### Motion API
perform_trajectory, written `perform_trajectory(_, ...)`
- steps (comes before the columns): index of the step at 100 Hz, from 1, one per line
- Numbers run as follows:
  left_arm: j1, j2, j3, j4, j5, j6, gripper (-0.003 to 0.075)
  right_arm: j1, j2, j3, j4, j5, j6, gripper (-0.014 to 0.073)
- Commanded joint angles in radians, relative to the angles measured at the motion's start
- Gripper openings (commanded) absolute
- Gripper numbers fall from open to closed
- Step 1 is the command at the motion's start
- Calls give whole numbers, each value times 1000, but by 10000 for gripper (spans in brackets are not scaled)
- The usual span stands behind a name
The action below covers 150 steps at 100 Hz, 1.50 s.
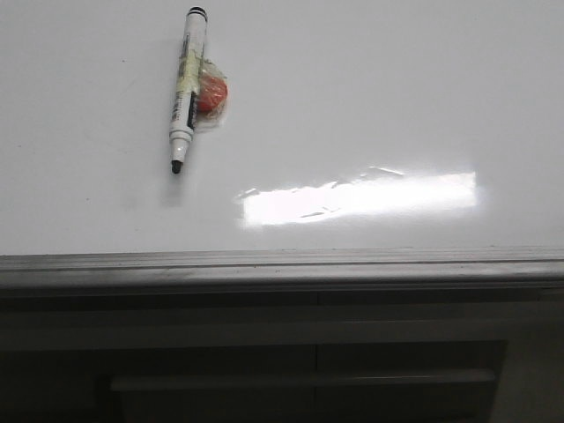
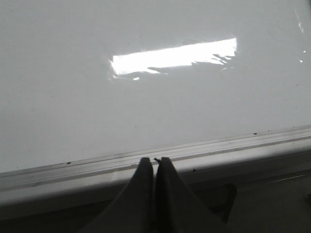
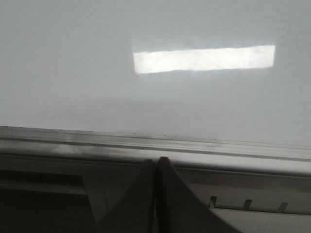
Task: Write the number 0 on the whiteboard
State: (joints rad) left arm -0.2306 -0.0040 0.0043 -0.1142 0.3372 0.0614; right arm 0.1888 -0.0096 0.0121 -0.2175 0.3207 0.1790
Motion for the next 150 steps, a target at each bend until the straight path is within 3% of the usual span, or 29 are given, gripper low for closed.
perform_trajectory(1, 3, -28, 32, -9, -41, -9, -20, -4, -20, 12, 0, -36, -8, -57)
perform_trajectory(95, 3, -28, 32, -9, -41, -9, -20, -4, -20, 12, 0, -36, -8, -57)
perform_trajectory(112, 3, -28, 32, -9, -41, -9, -20, -4, -20, 12, 6, -171, -8, -58)
perform_trajectory(124, 3, -28, 32, -3, -76, -2, -20, -4, -20, 12, 103, -321, -8, -58)
perform_trajectory(131, 3, -28, 32, -97, -147, -2, -20, -4, -20, 12, 147, -398, -8, -58)
perform_trajectory(143, 1, -28, 32, -518, -278, -2, -20, -4, -20, 12, 205, -486, -2, -57)
perform_trajectory(150, 1, -28, 32, -642, -358, -2, -20, -4, -20, 12, 255, -502, 19, -57)
